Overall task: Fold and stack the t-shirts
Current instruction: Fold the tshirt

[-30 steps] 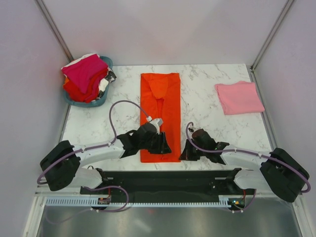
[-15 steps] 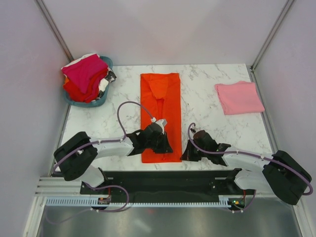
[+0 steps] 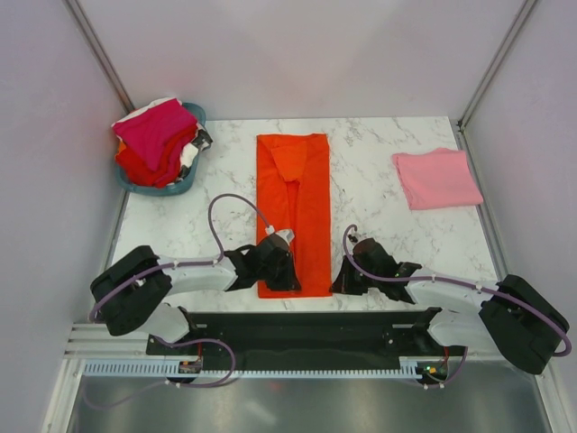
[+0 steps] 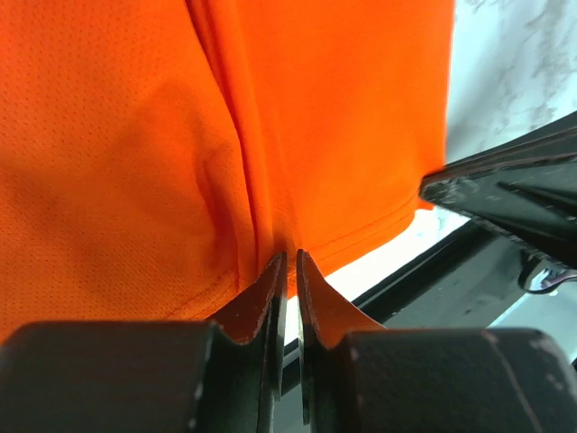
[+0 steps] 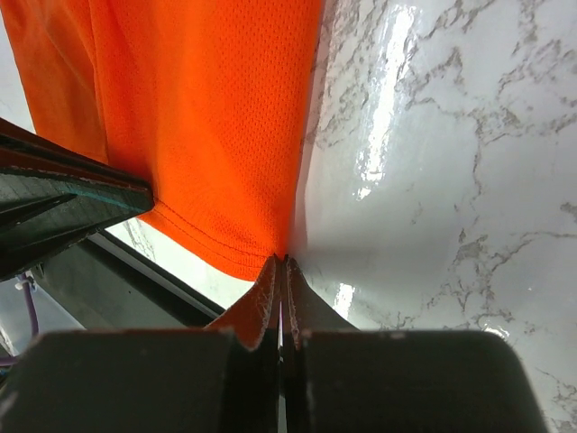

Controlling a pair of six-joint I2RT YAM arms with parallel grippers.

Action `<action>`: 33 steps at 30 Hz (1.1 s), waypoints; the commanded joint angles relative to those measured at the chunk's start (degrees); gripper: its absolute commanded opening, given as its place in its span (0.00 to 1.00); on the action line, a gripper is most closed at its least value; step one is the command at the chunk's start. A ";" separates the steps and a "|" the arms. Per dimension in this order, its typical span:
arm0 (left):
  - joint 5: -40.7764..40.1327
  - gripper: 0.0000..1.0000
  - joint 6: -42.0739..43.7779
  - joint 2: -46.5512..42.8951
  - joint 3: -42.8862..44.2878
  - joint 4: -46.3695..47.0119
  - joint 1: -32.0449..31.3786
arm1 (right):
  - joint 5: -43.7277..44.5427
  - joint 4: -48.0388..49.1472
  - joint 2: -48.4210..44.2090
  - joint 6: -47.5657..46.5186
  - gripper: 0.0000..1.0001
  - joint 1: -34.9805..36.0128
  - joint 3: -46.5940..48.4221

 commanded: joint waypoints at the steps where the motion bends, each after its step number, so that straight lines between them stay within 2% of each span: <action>1: -0.44 0.16 -0.52 -1.57 -2.73 0.95 -0.43 | 1.62 1.00 -0.03 0.49 0.00 0.18 -0.35; 7: 4.21 0.18 -1.40 1.76 -3.87 11.22 -0.52 | 1.45 1.08 -0.03 0.58 0.00 0.18 0.00; 11: 5.19 0.18 -2.01 1.08 -3.35 11.85 -0.43 | 1.36 0.73 -0.81 0.67 0.00 0.18 -0.17; 13: 4.49 0.19 -2.01 -3.03 -3.96 11.32 -0.43 | 1.27 0.73 -1.26 0.75 0.00 0.18 -0.26; 18: 0.02 0.25 0.62 -12.63 -2.56 -0.43 -0.34 | 1.27 -0.75 -2.22 0.58 0.00 0.18 0.00; 22: -3.86 0.33 1.77 -19.84 -2.91 -11.59 -0.17 | 1.27 -1.90 -2.84 0.23 0.00 0.18 0.70; 26: -6.32 0.40 0.63 -25.20 -5.97 -17.32 0.62 | 1.71 -3.39 -3.89 -0.30 0.00 0.09 1.06; 27: -7.89 0.46 0.10 -25.82 -6.51 -18.38 1.06 | 1.80 -3.57 -3.98 -0.30 0.00 0.18 0.97; 29: -9.66 0.50 -2.09 -27.23 -8.00 -22.06 1.76 | 1.62 -3.57 -3.72 -0.39 0.00 0.18 0.88; 33: -8.89 0.51 -4.29 -30.39 -11.08 -23.05 5.44 | 1.62 -3.40 -3.19 -0.48 0.00 0.18 0.79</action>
